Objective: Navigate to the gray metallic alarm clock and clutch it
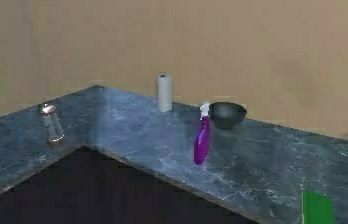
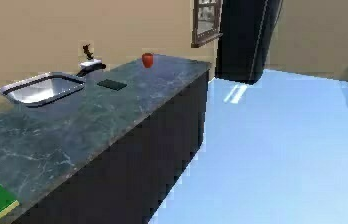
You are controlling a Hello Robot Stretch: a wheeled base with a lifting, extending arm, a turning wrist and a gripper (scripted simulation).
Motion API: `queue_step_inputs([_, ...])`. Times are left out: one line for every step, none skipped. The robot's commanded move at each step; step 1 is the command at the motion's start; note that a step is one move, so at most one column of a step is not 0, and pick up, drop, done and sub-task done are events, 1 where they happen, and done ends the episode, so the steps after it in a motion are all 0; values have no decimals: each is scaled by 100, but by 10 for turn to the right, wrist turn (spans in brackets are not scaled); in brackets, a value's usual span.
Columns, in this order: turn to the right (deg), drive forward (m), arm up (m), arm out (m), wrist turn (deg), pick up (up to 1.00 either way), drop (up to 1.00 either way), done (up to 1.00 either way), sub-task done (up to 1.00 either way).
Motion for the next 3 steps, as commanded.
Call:
queue_step_inputs([-450,0,0,0,0,0,0,0,0])
queue_step_inputs([-450,0,0,0,0,0,0,0,0])
queue_step_inputs([-270,0,0,0,0,0,0,0,0])
